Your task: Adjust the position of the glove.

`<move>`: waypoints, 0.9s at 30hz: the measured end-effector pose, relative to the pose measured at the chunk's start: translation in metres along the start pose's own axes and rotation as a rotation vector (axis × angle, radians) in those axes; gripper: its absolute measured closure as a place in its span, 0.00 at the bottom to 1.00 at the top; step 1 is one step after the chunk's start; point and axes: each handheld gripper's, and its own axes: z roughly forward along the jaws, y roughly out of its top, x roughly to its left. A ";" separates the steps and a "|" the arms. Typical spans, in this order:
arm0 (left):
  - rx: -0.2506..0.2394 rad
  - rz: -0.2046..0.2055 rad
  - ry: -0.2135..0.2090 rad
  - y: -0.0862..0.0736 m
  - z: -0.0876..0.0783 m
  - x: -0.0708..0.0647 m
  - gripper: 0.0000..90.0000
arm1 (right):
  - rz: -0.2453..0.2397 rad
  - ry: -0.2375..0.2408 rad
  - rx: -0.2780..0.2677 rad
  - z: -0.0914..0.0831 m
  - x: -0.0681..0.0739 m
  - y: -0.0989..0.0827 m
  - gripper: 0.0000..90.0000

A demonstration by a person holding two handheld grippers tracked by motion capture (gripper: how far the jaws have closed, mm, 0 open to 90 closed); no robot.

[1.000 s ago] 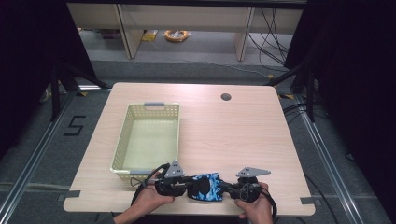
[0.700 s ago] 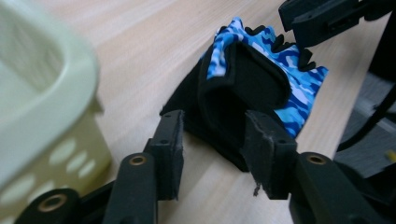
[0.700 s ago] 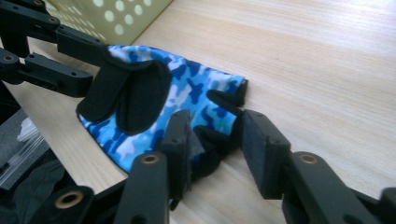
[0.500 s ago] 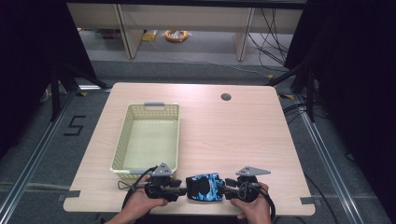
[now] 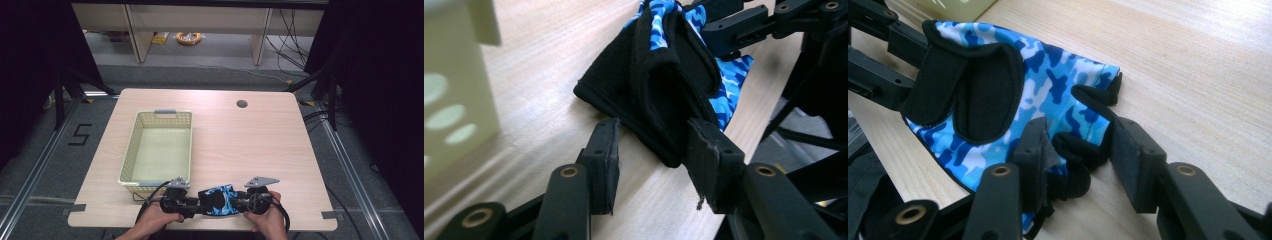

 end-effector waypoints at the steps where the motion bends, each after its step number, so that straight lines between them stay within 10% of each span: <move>1: -0.001 -0.009 -0.006 0.000 0.000 0.000 0.63 | 0.006 0.006 -0.011 0.000 0.000 -0.001 0.67; 27: -0.068 -0.027 -0.021 0.003 0.010 -0.003 0.90 | 0.064 0.086 -0.052 0.003 -0.002 -0.006 0.89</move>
